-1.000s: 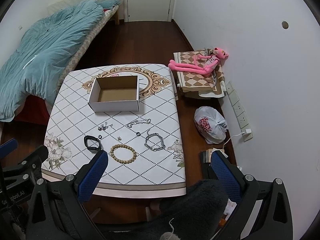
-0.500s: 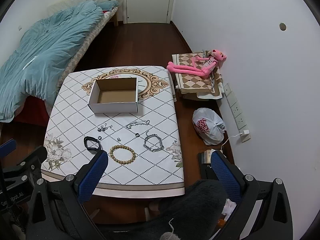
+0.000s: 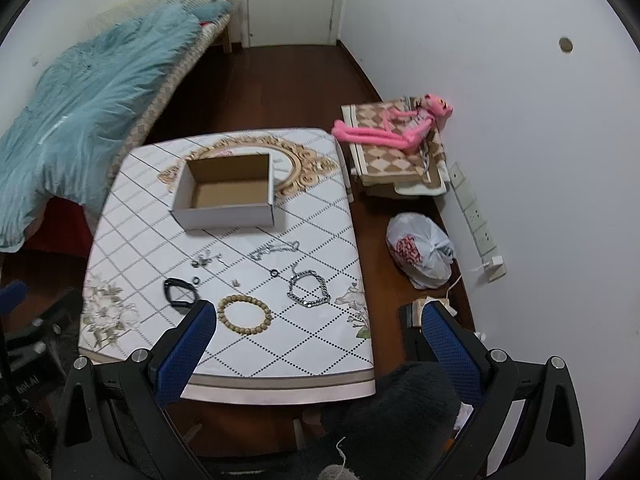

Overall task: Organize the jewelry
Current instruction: 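Grasp the black watch band with the left tool while the right tool grasps the wooden bead bracelet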

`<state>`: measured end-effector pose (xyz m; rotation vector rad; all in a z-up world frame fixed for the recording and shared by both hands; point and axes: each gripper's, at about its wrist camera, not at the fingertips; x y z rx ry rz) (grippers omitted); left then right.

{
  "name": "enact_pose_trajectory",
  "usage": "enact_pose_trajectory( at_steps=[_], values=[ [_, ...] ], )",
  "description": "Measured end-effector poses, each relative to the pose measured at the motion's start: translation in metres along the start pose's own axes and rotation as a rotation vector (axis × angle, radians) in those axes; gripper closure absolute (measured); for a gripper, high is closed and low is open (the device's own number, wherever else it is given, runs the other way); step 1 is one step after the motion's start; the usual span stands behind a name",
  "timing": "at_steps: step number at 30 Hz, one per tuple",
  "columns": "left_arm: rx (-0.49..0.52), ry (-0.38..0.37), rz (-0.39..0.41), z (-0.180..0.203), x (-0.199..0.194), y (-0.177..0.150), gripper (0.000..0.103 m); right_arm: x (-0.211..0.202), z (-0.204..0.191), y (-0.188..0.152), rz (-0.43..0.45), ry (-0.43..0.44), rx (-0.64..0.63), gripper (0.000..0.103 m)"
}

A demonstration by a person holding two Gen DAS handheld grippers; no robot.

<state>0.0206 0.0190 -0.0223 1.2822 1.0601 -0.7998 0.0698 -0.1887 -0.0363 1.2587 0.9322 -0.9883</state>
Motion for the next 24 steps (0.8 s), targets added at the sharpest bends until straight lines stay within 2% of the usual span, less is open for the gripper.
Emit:
enact_pose_trajectory(
  at_steps=[2, 4, 9, 12, 14, 20, 24],
  values=[
    [0.002, 0.034, -0.003, -0.002, 0.023, 0.005, 0.000, 0.026, -0.005, 0.003, -0.032, -0.018, 0.003, 0.000],
    [0.016, 0.064, -0.047, -0.004, 0.049, 0.008, 0.000, 0.061, -0.012, 0.005, -0.082, -0.036, 0.001, 0.000],
    [0.019, 0.080, -0.151, -0.008, 0.109, 0.006, 0.000, 0.135, -0.032, 0.003, -0.195, -0.057, -0.013, 0.000],
    [0.017, 0.090, -0.215, -0.008, 0.142, 0.005, 0.000, 0.173, -0.042, 0.001, -0.258, -0.040, -0.016, 0.000],
    [0.005, 0.085, -0.266, -0.009, 0.161, 0.005, 0.000, 0.189, -0.048, -0.001, -0.284, -0.044, -0.023, 0.000],
    [-0.061, 0.043, -0.333, -0.019, 0.194, 0.013, 0.001, 0.224, -0.057, -0.003, -0.333, -0.021, -0.017, 0.001],
    [-0.100, -0.015, -0.347, -0.028, 0.203, 0.016, 0.001, 0.236, -0.060, -0.001, -0.338, 0.006, -0.008, 0.010]
  ],
)
Point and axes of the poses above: each gripper's, at about its wrist camera, not at the fingertips, and x roughly the way its jaws point, z to its right, y to its top, and after that the axes turned 8 degrees about -z, right-handed
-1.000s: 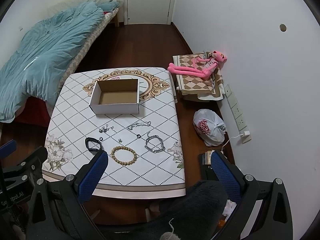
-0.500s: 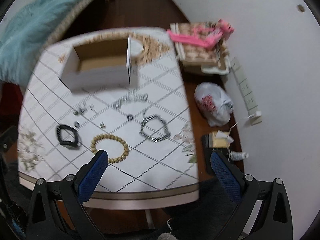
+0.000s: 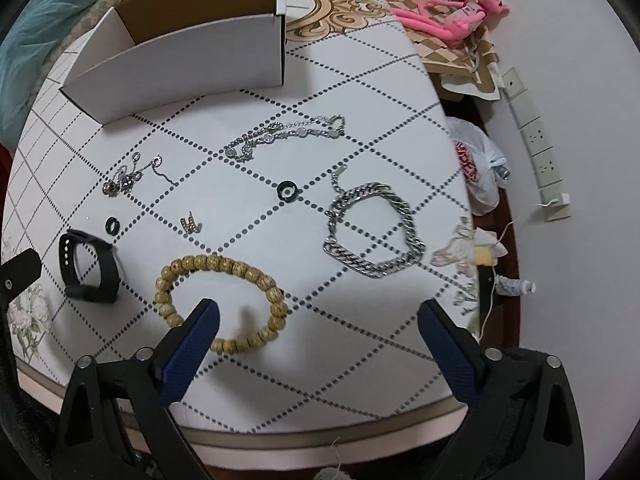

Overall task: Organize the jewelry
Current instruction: 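Grasp the black watch band with the left tool while the right tool grasps the wooden bead bracelet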

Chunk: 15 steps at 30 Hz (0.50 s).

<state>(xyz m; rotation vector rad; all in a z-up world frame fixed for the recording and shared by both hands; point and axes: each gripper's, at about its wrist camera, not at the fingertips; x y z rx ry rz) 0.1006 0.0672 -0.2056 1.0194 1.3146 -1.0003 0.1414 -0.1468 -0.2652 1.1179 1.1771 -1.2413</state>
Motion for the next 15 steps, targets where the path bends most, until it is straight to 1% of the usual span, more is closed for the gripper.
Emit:
enact_pose_trajectory(
  at_steps=[2, 5, 6, 7, 9, 11, 13, 14, 15],
  values=[
    [-0.012, -0.043, -0.017, -0.003, 0.005, 0.003, 0.007, 0.005, -0.002, 0.003, -0.006, 0.007, -0.003, 0.027],
    [-0.024, -0.108, -0.053, -0.005, 0.016, 0.006, 0.021, 0.012, -0.005, 0.003, -0.019, 0.025, -0.012, 0.034],
    [-0.024, -0.126, -0.064, -0.004, 0.020, 0.007, 0.030, 0.014, -0.005, 0.002, -0.023, 0.035, -0.016, 0.036],
    [-0.018, -0.137, -0.068, -0.004, 0.023, 0.009, 0.035, 0.017, -0.006, 0.001, -0.034, 0.047, -0.018, 0.042],
    [-0.004, -0.140, -0.085, -0.001, 0.031, 0.011, 0.036, 0.017, -0.005, -0.004, -0.027, 0.075, -0.009, 0.046],
    [0.009, -0.144, -0.096, 0.003, 0.040, 0.012, 0.045, 0.016, -0.003, -0.007, -0.017, 0.089, -0.002, 0.048],
    [0.028, -0.146, -0.110, 0.007, 0.050, 0.014, 0.076, 0.016, -0.004, -0.009, -0.008, 0.088, -0.005, 0.048],
    [0.038, -0.141, -0.095, 0.009, 0.050, 0.015, 0.077, 0.016, -0.005, -0.010, -0.003, 0.089, -0.003, 0.048],
    [0.054, -0.154, -0.076, 0.010, 0.049, 0.017, 0.092, 0.016, -0.004, -0.010, 0.001, 0.089, -0.004, 0.048]
  ],
)
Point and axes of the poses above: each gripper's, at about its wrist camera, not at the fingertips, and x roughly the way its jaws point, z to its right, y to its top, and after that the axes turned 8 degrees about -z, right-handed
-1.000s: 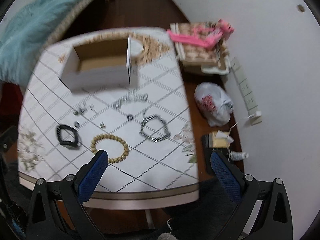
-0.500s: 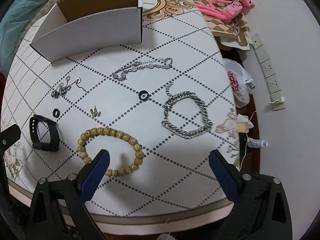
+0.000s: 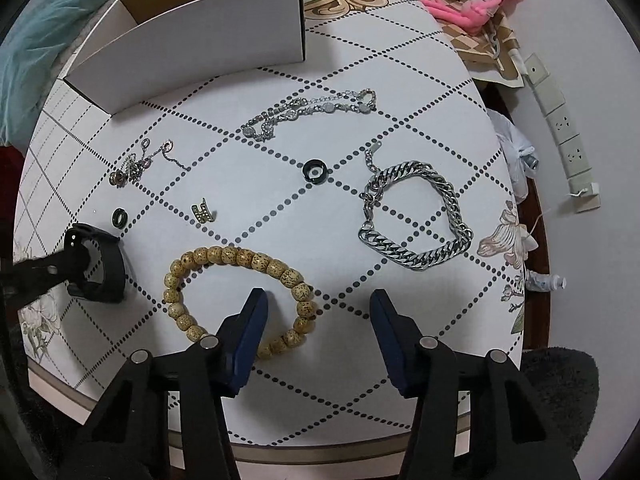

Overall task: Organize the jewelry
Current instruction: 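Grasp the black watch band with the left tool while the right tool grasps the wooden bead bracelet, then carry the watch band with the left tool into the box while the right tool drops the bead bracelet in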

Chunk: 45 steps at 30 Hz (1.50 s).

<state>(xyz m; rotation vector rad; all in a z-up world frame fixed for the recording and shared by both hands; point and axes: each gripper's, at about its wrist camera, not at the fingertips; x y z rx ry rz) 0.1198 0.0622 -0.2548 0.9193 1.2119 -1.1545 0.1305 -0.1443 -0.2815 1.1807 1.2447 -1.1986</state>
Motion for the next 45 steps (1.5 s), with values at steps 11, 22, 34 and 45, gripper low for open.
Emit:
enact_pose_trajectory(
  at_steps=[11, 22, 34, 45],
  values=[
    [0.090, 0.069, 0.069, 0.010, 0.014, 0.002, 0.102, -0.008, -0.015, -0.022, 0.077, -0.001, -0.076, 0.094],
    [0.100, 0.035, 0.098, 0.021, -0.032, -0.042, 0.102, -0.074, -0.016, -0.029, 0.194, 0.111, -0.106, 0.094],
    [0.160, -0.028, 0.240, 0.054, -0.110, 0.015, 0.102, -0.149, 0.001, 0.032, 0.345, 0.185, -0.156, 0.094],
    [0.195, -0.004, 0.317, 0.074, -0.120, 0.124, 0.102, -0.184, -0.014, 0.127, 0.412, 0.255, -0.160, 0.094]
  ],
)
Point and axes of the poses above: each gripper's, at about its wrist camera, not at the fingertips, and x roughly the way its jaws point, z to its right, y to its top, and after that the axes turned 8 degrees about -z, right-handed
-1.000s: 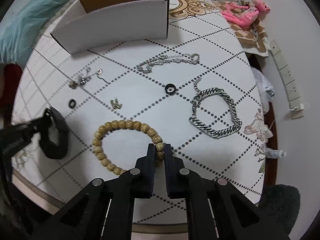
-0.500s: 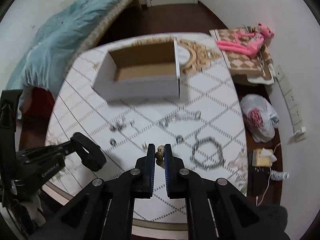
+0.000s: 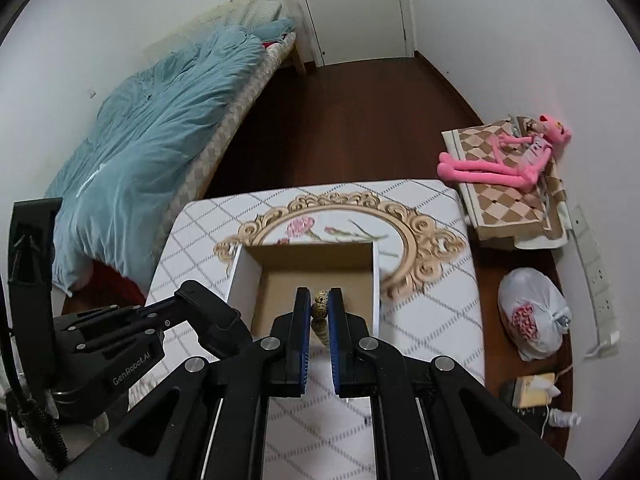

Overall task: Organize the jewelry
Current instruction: 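Carry the watch band with the left tool into the box while the right tool drops the bead bracelet in, then lift both open tools out of the box back toward the jewelry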

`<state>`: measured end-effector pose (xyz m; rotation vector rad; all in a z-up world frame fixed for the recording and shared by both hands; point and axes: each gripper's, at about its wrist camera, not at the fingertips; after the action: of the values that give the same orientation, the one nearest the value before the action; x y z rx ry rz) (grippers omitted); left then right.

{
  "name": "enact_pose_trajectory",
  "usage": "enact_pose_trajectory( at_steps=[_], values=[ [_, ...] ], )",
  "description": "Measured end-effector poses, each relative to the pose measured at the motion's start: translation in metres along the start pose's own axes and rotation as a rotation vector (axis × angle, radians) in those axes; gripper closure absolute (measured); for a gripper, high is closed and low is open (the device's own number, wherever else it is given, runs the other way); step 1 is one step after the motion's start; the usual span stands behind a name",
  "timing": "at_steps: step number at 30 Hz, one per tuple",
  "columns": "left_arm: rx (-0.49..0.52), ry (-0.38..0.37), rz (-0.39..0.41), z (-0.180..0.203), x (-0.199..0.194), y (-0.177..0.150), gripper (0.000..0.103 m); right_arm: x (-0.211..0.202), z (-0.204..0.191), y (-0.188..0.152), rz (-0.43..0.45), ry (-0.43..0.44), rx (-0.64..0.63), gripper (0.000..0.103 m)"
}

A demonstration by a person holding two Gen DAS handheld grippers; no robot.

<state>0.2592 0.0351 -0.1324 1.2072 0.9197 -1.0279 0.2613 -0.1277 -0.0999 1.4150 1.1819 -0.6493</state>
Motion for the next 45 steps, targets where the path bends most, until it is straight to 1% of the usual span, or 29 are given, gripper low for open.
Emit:
enact_pose_trajectory(
  at_steps=[2, 6, 9, 11, 12, 13, 15, 18, 19, 20, 22, 23, 24, 25, 26, 27, 28, 29, 30, 31, 32, 33, 34, 36, 37, 40, 45],
  values=[
    [-0.001, 0.002, -0.013, -0.002, 0.010, 0.010, 0.102, 0.018, 0.003, 0.012, -0.028, 0.013, 0.010, 0.094],
    [-0.007, -0.002, -0.045, -0.004, 0.029, 0.021, 0.102, 0.052, 0.009, 0.021, -0.085, 0.027, 0.019, 0.094],
    [-0.022, -0.020, -0.070, -0.007, 0.041, 0.028, 0.102, 0.074, 0.017, 0.026, -0.128, 0.065, 0.044, 0.094],
    [-0.032, -0.044, -0.083, -0.008, 0.047, 0.033, 0.102, 0.085, 0.020, 0.029, -0.152, 0.092, 0.059, 0.094],
    [-0.038, -0.058, -0.091, -0.009, 0.050, 0.036, 0.101, 0.090, 0.021, 0.031, -0.163, 0.107, 0.062, 0.094],
    [-0.047, -0.069, -0.099, -0.010, 0.052, 0.039, 0.098, 0.094, 0.021, 0.033, -0.175, 0.117, 0.061, 0.094],
    [-0.066, -0.068, -0.110, -0.011, 0.054, 0.044, 0.094, 0.099, 0.023, 0.039, -0.191, 0.131, 0.063, 0.094],
    [-0.080, -0.068, -0.126, -0.011, 0.057, 0.049, 0.092, 0.109, 0.025, 0.046, -0.240, 0.168, 0.072, 0.093],
    [-0.084, -0.057, -0.127, -0.011, 0.058, 0.050, 0.086, 0.113, 0.025, 0.048, -0.260, 0.182, 0.068, 0.093],
    [-0.082, -0.053, -0.124, -0.011, 0.057, 0.051, 0.077, 0.115, 0.026, 0.049, -0.274, 0.177, 0.070, 0.093],
    [-0.081, -0.026, -0.114, -0.012, 0.055, 0.051, 0.021, 0.118, 0.029, 0.049, -0.295, 0.169, 0.080, 0.093],
    [-0.081, -0.021, -0.099, -0.013, 0.052, 0.050, 0.016, 0.118, 0.030, 0.049, -0.299, 0.167, 0.084, 0.092],
    [-0.080, -0.016, -0.094, -0.014, 0.051, 0.049, 0.016, 0.118, 0.032, 0.048, -0.301, 0.153, 0.084, 0.089],
    [-0.080, 0.000, -0.096, -0.015, 0.050, 0.048, 0.016, 0.116, 0.033, 0.047, -0.300, 0.144, 0.083, 0.077],
    [-0.081, 0.014, -0.100, -0.016, 0.050, 0.047, 0.015, 0.115, 0.035, 0.045, -0.296, 0.134, 0.084, 0.063],
    [-0.083, 0.025, -0.103, -0.018, 0.050, 0.045, 0.013, 0.113, 0.036, 0.044, -0.292, 0.126, 0.085, 0.056],
    [-0.083, 0.038, -0.102, -0.019, 0.049, 0.043, 0.006, 0.111, 0.038, 0.042, -0.284, 0.107, 0.086, 0.046],
    [-0.083, 0.055, -0.097, -0.020, 0.048, 0.040, 0.003, 0.108, 0.038, 0.041, -0.272, 0.074, 0.084, 0.042],
    [-0.080, 0.067, -0.090, -0.021, 0.047, 0.037, 0.000, 0.106, 0.039, 0.039, -0.259, 0.040, 0.073, 0.041],
    [-0.078, 0.081, -0.077, -0.022, 0.046, 0.033, 0.000, 0.104, 0.038, 0.037, -0.252, 0.006, 0.063, 0.033],
    [-0.078, 0.091, -0.068, -0.022, 0.046, 0.030, 0.000, 0.104, 0.038, 0.034, -0.250, -0.030, 0.058, 0.021],
    [-0.077, 0.111, -0.051, -0.023, 0.045, 0.025, 0.000, 0.103, 0.036, 0.030, -0.239, -0.088, 0.044, 0.015],
    [-0.076, 0.125, -0.040, -0.023, 0.045, 0.021, 0.000, 0.103, 0.035, 0.026, -0.232, -0.122, 0.033, 0.010],
    [-0.074, 0.149, -0.030, -0.023, 0.046, 0.014, 0.000, 0.106, 0.033, 0.018, -0.233, -0.206, 0.010, 0.010],
    [-0.073, 0.161, -0.026, -0.024, 0.048, 0.011, 0.000, 0.108, 0.032, 0.013, -0.234, -0.230, 0.001, 0.010],
    [-0.072, 0.176, -0.031, -0.023, 0.052, 0.003, 0.000, 0.113, 0.032, 0.002, -0.245, -0.262, -0.001, 0.007],
    [-0.085, 0.197, -0.013, -0.022, 0.047, -0.005, 0.000, 0.111, 0.028, -0.008, -0.239, -0.268, 0.006, 0.007]
  ],
)
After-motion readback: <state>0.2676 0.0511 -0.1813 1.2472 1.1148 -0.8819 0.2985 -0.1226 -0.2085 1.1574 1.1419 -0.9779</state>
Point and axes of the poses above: each gripper's, at about its wrist camera, not at the fingertips, and x roughly the way its jaws point, z to its right, y to its top, and after that the axes turned 8 degrees about -z, right-handed
